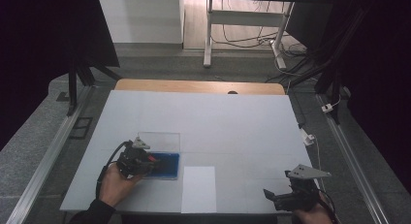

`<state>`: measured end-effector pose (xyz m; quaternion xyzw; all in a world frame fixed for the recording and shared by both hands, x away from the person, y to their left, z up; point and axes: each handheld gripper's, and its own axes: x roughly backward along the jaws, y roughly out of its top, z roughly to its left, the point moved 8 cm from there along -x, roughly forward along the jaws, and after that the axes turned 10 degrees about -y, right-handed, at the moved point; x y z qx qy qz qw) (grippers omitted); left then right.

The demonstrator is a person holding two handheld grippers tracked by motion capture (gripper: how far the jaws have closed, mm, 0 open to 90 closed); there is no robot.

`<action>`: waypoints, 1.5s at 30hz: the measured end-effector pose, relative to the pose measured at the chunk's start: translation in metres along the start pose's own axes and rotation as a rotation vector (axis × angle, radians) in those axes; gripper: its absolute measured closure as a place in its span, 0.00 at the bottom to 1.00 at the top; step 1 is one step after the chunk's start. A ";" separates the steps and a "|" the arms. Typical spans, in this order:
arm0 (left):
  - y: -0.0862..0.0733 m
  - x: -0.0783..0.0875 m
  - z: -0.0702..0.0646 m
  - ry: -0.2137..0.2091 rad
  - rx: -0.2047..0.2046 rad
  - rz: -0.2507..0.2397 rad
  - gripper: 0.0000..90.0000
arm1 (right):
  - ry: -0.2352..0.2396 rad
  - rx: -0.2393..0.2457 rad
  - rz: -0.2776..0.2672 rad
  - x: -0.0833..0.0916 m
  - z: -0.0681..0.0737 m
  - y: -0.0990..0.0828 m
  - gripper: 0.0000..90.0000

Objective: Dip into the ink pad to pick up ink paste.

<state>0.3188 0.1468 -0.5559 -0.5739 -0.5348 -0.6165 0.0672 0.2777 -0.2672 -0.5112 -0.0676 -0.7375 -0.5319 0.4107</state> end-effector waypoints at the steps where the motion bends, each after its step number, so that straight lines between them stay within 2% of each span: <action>1: 0.000 -0.001 0.000 -0.004 0.001 0.003 0.65 | 0.000 0.000 0.000 0.000 0.000 0.000 0.00; 4: 0.000 -0.003 0.000 -0.007 -0.007 0.012 0.65 | 0.000 0.001 0.001 0.000 0.000 0.000 0.00; 10: -0.001 -0.006 -0.002 0.018 -0.018 0.024 0.65 | 0.000 0.003 0.000 0.000 0.000 0.000 0.00; 12: -0.002 -0.007 -0.002 0.023 -0.012 0.021 0.65 | -0.001 0.005 0.001 0.000 0.000 0.000 0.00; 16: -0.003 -0.007 -0.001 0.005 0.009 0.004 0.65 | -0.002 0.008 0.002 0.000 0.000 0.000 0.00; 17: -0.003 -0.007 -0.001 0.010 0.003 0.007 0.65 | -0.001 0.008 0.003 0.000 0.000 0.000 0.00; 22: -0.003 -0.009 -0.008 0.091 -0.054 0.029 0.65 | -0.002 0.010 0.007 0.000 0.001 -0.001 0.00; 23: -0.003 -0.009 -0.008 0.096 -0.055 0.030 0.65 | -0.002 0.010 0.007 0.000 0.001 0.000 0.00; 27: -0.003 -0.008 -0.003 0.031 0.004 0.009 0.65 | 0.000 0.009 0.004 0.000 0.001 0.000 0.00; 30: -0.003 -0.008 0.000 0.003 0.034 0.002 0.65 | -0.002 0.009 0.005 0.000 0.001 -0.001 0.00; 32: -0.003 -0.008 -0.001 0.010 0.027 0.005 0.65 | -0.002 0.010 0.005 0.000 0.000 -0.001 0.00; 36: -0.002 -0.009 -0.005 0.060 -0.009 0.022 0.65 | 0.000 0.005 0.005 -0.001 0.000 0.000 0.00; 37: -0.002 -0.009 -0.005 0.059 -0.008 0.023 0.65 | -0.001 0.005 0.007 -0.001 0.000 -0.001 0.00; 40: -0.003 -0.008 -0.001 0.010 0.033 0.005 0.65 | -0.004 0.007 0.011 -0.001 0.000 -0.001 0.00; 45: -0.002 -0.007 0.001 -0.006 0.037 0.007 0.65 | -0.005 0.001 0.008 0.000 0.000 -0.001 0.00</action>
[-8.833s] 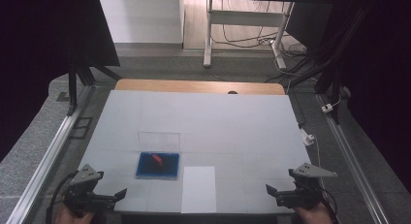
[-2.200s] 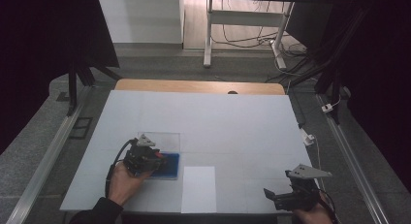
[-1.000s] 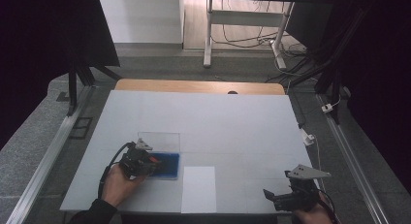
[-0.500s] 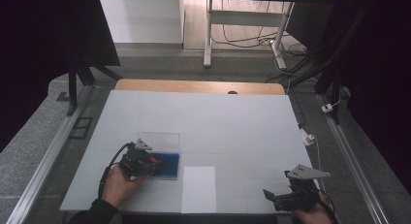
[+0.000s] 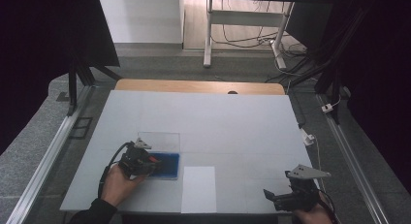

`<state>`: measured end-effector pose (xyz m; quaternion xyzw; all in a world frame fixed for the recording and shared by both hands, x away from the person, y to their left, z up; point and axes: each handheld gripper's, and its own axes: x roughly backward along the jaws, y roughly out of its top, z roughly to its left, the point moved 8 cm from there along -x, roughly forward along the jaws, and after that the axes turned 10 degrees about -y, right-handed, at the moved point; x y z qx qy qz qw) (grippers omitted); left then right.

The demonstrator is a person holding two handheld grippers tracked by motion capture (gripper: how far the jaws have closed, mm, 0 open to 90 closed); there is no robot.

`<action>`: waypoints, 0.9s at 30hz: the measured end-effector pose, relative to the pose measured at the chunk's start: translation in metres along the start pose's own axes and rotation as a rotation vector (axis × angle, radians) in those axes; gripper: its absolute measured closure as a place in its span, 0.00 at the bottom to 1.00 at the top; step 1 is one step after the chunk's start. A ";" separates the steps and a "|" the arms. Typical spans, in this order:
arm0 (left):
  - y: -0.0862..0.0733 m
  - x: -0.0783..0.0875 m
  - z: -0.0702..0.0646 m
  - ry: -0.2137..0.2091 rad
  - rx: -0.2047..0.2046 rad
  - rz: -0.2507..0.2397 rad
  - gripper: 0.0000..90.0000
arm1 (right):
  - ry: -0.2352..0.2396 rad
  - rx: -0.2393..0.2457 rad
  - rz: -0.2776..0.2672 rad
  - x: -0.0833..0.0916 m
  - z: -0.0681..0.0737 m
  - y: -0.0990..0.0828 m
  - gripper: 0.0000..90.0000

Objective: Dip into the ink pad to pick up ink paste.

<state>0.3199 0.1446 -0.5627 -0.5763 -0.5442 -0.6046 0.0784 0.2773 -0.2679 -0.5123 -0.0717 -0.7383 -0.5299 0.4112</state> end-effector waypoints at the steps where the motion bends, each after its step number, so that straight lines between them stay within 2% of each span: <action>1: 0.000 0.000 0.000 -0.004 0.002 -0.002 0.65 | -0.001 0.001 0.000 0.000 0.000 0.000 0.00; 9: 0.002 0.002 0.001 -0.016 0.006 -0.002 0.65 | -0.004 -0.004 0.002 0.001 0.000 -0.001 0.00; 12: 0.002 0.004 -0.001 -0.044 0.013 -0.015 0.65 | -0.003 -0.005 0.000 0.002 0.000 -0.001 0.00; 20: 0.005 0.009 -0.005 -0.034 -0.010 -0.042 0.65 | -0.001 -0.005 -0.001 0.002 0.000 -0.001 0.00; 27: 0.009 0.015 -0.009 -0.048 -0.015 -0.066 0.65 | 0.000 -0.003 -0.003 0.002 0.000 -0.001 0.00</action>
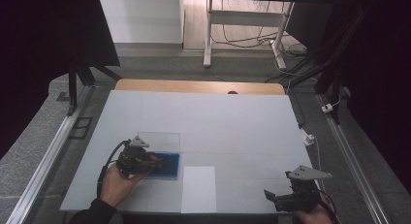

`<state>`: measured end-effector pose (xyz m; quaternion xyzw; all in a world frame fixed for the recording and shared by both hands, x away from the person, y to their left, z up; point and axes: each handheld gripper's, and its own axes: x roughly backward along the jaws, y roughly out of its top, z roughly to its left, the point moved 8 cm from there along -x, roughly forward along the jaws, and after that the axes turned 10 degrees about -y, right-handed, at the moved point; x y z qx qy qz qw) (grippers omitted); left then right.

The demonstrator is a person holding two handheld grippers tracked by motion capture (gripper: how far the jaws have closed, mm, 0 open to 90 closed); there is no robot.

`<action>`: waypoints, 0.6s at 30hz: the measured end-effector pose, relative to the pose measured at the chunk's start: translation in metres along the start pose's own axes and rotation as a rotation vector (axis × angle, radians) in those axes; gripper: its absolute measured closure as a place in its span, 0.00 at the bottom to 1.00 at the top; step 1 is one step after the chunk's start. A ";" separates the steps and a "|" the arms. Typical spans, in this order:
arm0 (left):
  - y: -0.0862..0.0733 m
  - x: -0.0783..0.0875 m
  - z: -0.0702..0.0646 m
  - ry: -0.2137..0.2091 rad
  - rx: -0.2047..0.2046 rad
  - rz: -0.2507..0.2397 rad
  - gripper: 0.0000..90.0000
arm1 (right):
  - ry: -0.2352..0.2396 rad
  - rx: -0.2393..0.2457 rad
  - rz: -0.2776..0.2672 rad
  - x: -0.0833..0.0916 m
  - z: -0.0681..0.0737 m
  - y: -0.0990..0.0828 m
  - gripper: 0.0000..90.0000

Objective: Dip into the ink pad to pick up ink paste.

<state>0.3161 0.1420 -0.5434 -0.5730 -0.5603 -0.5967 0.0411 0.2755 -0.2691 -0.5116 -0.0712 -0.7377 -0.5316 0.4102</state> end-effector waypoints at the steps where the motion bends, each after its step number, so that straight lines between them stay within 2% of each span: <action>1: 0.000 0.001 0.000 0.002 -0.002 0.000 0.65 | 0.000 0.000 -0.001 0.000 0.000 0.000 0.00; 13: 0.006 0.009 -0.011 -0.010 -0.041 -0.031 0.65 | 0.002 0.006 -0.001 0.000 0.000 0.000 0.00; 18: 0.010 0.010 -0.019 -0.031 -0.062 -0.035 0.65 | 0.003 0.008 0.000 0.000 0.000 0.000 0.00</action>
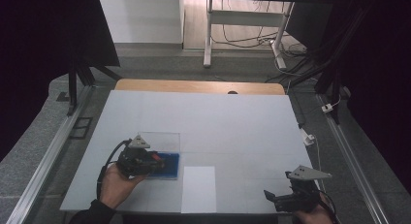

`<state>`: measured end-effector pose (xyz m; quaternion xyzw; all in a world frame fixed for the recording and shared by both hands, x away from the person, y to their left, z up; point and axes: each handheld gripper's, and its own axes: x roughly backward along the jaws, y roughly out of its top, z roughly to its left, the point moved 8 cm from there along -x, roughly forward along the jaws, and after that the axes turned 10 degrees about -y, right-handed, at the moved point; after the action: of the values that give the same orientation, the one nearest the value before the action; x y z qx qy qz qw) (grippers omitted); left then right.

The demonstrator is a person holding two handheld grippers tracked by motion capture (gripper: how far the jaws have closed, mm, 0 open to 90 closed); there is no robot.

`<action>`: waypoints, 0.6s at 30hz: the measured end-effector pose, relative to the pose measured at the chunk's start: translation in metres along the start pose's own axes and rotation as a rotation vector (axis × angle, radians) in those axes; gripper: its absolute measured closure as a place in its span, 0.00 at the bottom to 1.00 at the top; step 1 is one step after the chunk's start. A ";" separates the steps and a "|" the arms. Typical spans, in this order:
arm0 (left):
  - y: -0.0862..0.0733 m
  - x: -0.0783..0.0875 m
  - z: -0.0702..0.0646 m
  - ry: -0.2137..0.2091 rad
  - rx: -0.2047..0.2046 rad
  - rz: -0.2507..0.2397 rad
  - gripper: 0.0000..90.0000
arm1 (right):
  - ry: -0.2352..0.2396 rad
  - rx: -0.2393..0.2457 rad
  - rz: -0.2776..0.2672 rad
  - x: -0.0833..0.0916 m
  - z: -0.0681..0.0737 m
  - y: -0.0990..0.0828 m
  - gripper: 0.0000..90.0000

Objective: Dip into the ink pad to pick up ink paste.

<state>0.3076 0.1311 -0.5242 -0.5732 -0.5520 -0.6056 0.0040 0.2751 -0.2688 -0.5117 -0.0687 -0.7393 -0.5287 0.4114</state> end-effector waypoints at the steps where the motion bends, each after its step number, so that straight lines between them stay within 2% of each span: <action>1: 0.001 0.000 -0.001 -0.003 -0.005 0.000 0.65 | 0.000 0.000 0.000 0.000 0.000 0.000 0.00; 18: 0.013 0.001 -0.027 -0.045 -0.082 -0.018 0.65 | 0.002 0.002 0.001 0.000 0.000 0.000 0.00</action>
<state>0.2973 0.1085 -0.5073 -0.5814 -0.5317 -0.6147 -0.0372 0.2749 -0.2688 -0.5120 -0.0682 -0.7394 -0.5277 0.4126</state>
